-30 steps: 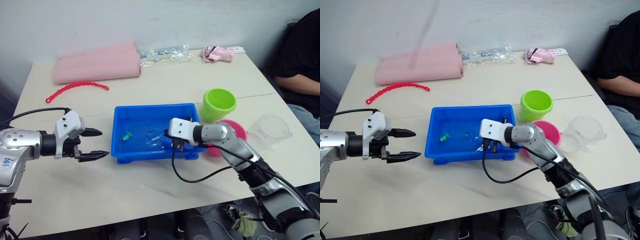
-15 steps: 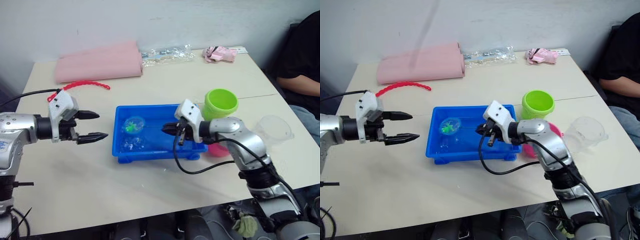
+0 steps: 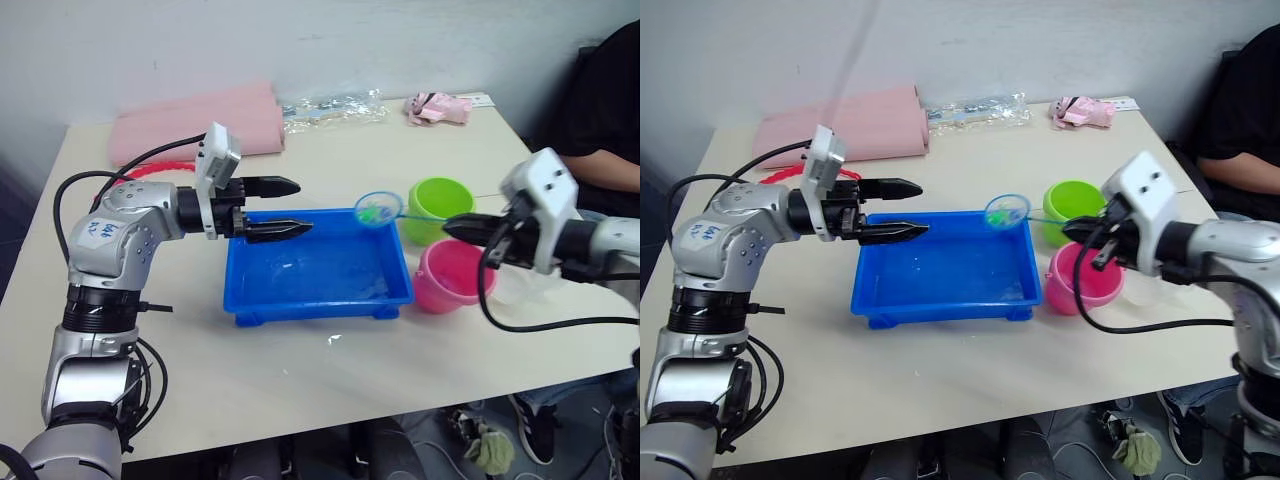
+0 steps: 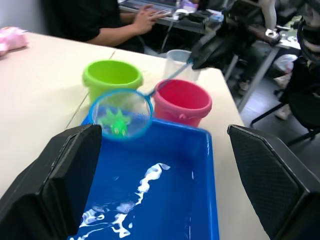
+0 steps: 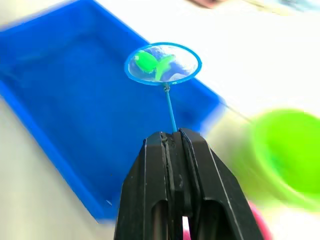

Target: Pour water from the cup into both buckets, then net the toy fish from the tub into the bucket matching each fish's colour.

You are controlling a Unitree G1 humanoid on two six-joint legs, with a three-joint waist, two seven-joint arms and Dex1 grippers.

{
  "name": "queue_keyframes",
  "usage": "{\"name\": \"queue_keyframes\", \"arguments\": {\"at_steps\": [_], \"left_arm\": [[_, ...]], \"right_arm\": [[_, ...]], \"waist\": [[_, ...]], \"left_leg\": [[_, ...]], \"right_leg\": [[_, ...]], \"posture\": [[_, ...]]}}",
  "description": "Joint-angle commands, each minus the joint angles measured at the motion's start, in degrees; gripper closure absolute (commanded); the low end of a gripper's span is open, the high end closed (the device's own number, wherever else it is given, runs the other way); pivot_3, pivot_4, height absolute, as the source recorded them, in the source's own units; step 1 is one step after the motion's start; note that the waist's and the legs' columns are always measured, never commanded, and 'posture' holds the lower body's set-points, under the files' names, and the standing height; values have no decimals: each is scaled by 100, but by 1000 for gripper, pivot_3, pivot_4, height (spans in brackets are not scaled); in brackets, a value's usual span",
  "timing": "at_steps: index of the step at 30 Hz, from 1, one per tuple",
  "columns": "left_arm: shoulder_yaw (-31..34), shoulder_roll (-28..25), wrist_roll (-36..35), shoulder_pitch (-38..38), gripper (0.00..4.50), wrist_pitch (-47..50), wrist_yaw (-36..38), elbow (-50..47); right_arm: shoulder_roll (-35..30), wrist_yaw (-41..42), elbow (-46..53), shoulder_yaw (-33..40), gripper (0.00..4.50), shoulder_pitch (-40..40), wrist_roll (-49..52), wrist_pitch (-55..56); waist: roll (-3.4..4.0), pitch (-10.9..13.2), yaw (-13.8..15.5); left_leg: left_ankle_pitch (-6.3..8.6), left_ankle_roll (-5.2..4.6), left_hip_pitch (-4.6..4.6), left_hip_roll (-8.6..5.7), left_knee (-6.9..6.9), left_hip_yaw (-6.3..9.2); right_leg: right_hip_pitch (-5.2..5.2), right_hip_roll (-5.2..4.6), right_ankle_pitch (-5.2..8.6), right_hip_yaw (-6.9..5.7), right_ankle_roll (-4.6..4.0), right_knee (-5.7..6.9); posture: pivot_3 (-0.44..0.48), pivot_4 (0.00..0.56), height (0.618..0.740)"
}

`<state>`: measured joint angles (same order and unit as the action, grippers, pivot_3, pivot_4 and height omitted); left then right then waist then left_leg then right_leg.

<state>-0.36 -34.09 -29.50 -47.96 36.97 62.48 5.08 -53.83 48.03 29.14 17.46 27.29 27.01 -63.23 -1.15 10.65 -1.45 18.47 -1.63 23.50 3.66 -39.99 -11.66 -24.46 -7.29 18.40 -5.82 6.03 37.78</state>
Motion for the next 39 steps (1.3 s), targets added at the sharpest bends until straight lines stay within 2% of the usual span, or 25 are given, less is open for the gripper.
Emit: {"name": "queue_keyframes", "arguments": {"at_steps": [1, 4, 6, 10, 12, 14, 18, 23, 28, 35, 39], "left_arm": [[-86, 123, 69, -150, 100, -266, 99, 31], [-107, 198, 44, -162, 100, -274, 143, -5], [-118, 239, 13, -160, 100, -254, 148, -80], [-134, 272, 16, -138, 100, -241, 130, -162], [-121, 257, 10, -119, 100, -226, 119, -201], [-92, 231, -3, -106, 100, -201, 98, -231], [-63, 173, 3, -44, 100, -191, 75, -257], [-137, 124, 66, 118, 100, -253, 107, -344], [-191, 182, 51, 103, 100, -243, 121, -358], [-257, 262, 138, 31, 100, -391, 138, -248], [-234, 317, 153, 32, 100, -429, 70, -255]], "right_arm": [[-384, -160, -223, 380, 4500, -236, -427, 759], [-639, -244, -539, 229, 4500, -468, -897, 1610], [-879, -362, -904, -98, 4500, -651, -1550, 2605], [-1576, -891, -1954, -1123, 4500, -774, -3379, 5439], [-2206, -1597, -2567, -1768, 4500, -637, -4805, 7027], [-2572, -2201, -2988, -2167, 4500, -384, -5798, 8079], [-2680, -2678, -3515, -2401, 4500, 32, -6382, 8977], [-2805, -2936, -3820, -2191, 4500, 189, -6453, 9724], [-2806, -2969, -3811, -2304, 4500, 124, -6806, 10199], [-2515, -2913, -4206, -2472, 4500, 801, -7127, 10468], [-2488, -2937, -4239, -2664, 4500, 886, -7333, 10806]], "waist": [[0, 0, -13], [0, 0, -16], [0, 0, -7], [0, 0, -14], [5, 3, -11], [8, 5, -15], [13, 7, -33], [13, 7, -32], [14, 8, -16], [15, 8, -32], [15, 8, -30]], "left_leg": [[0, 0, 1, 0, 1, 0], [0, 0, -3, 1, 2, -4], [0, 1, -3, 2, 2, -4], [-1, 0, -6, -1, -1, -9], [-2, 1, -8, 1, -2, -10], [-4, 0, -9, 5, 1, -11], [-4, 1, -17, 15, 2, -17], [-4, 2, -18, 15, 2, -20], [-4, 1, -19, 16, -2, -19], [-5, 0, -20, 16, -5, -20], [-5, 0, -21, 18, -1, -20]], "right_leg": [[0, -1, 0, 0, 0, 1], [0, 1, 0, 2, 0, 2], [-1, 0, 0, 3, 0, 1], [0, -6, 0, 7, 2, -4], [-1, -9, 2, 8, 4, -5], [-3, -12, 3, 11, 6, -4], [-8, -17, 11, 28, 16, 4], [-8, -12, 12, 34, 16, 5], [-5, -13, 12, 37, 16, 7], [-5, -12, 12, 40, 16, 10], [-5, -8, 12, 40, 16, 7]], "posture": [[0, 150, 738], [0, 150, 738], [0, 150, 738], [0, 150, 738], [0, 150, 738], [0, 150, 738], [0, 150, 738], [0, 150, 738], [0, 150, 738], [0, 150, 738], [0, 150, 738]]}}
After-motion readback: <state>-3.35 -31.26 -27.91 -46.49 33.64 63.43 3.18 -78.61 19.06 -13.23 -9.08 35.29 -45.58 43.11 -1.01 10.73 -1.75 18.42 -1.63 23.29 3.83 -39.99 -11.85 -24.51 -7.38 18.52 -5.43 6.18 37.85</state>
